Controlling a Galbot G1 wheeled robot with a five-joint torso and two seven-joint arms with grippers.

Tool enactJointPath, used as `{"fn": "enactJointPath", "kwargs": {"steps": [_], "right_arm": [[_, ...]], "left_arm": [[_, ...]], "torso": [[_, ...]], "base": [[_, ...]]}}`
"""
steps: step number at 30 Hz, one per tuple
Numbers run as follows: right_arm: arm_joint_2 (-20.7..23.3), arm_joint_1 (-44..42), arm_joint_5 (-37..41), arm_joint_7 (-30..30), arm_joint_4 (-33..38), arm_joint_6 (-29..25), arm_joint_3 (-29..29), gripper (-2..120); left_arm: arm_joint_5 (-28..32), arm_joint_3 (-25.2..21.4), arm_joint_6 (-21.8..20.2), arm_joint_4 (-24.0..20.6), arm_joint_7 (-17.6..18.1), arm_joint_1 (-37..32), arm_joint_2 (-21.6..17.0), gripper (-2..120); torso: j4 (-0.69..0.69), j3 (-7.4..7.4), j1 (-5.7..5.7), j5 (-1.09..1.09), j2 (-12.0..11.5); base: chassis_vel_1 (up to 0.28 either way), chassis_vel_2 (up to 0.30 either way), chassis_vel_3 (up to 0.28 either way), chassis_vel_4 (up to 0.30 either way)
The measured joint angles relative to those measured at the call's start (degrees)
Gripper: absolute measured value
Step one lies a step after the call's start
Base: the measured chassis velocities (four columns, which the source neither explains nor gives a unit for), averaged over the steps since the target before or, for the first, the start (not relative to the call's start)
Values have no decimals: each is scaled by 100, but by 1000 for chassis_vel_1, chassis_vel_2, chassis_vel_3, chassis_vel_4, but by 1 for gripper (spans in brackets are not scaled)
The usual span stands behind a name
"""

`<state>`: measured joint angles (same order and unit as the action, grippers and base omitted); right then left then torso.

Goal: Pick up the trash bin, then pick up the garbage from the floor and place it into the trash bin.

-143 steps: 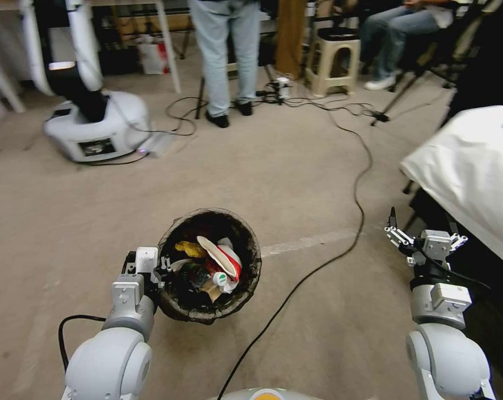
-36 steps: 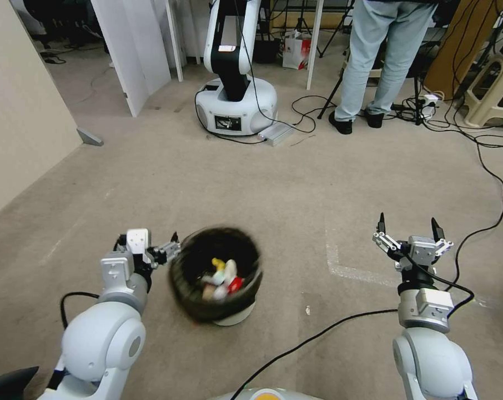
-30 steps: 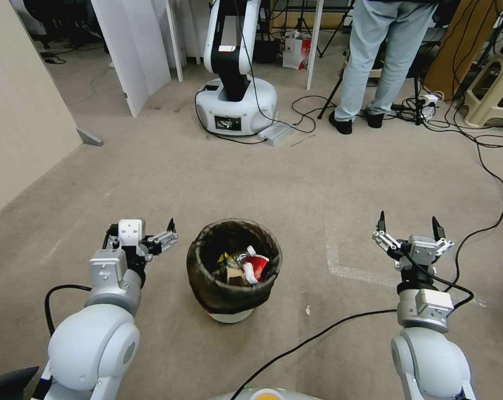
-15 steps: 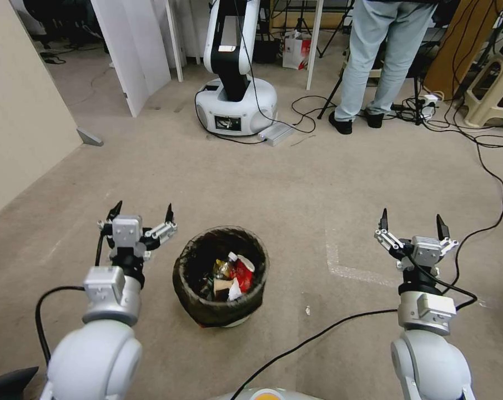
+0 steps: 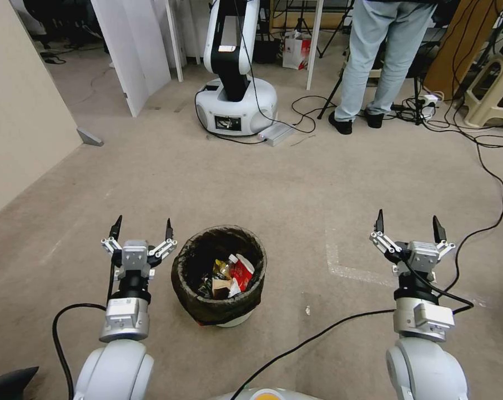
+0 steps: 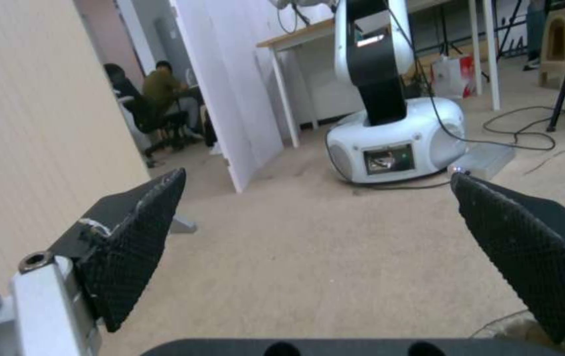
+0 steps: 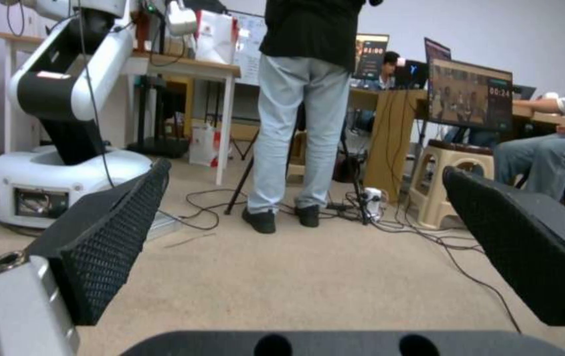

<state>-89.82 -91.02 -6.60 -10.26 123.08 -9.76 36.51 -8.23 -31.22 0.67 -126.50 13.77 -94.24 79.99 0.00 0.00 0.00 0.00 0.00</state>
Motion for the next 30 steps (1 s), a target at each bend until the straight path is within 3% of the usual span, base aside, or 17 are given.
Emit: {"fn": "enactJointPath", "kwargs": {"steps": [30], "right_arm": [[-1, 1, 19, 19, 33, -26, 6, 100]], "left_arm": [[62, 22, 40, 63, 70, 12, 8, 100]], "torso": [[0, 1, 0, 0, 0]], "base": [[0, 0, 0, 0]]}}
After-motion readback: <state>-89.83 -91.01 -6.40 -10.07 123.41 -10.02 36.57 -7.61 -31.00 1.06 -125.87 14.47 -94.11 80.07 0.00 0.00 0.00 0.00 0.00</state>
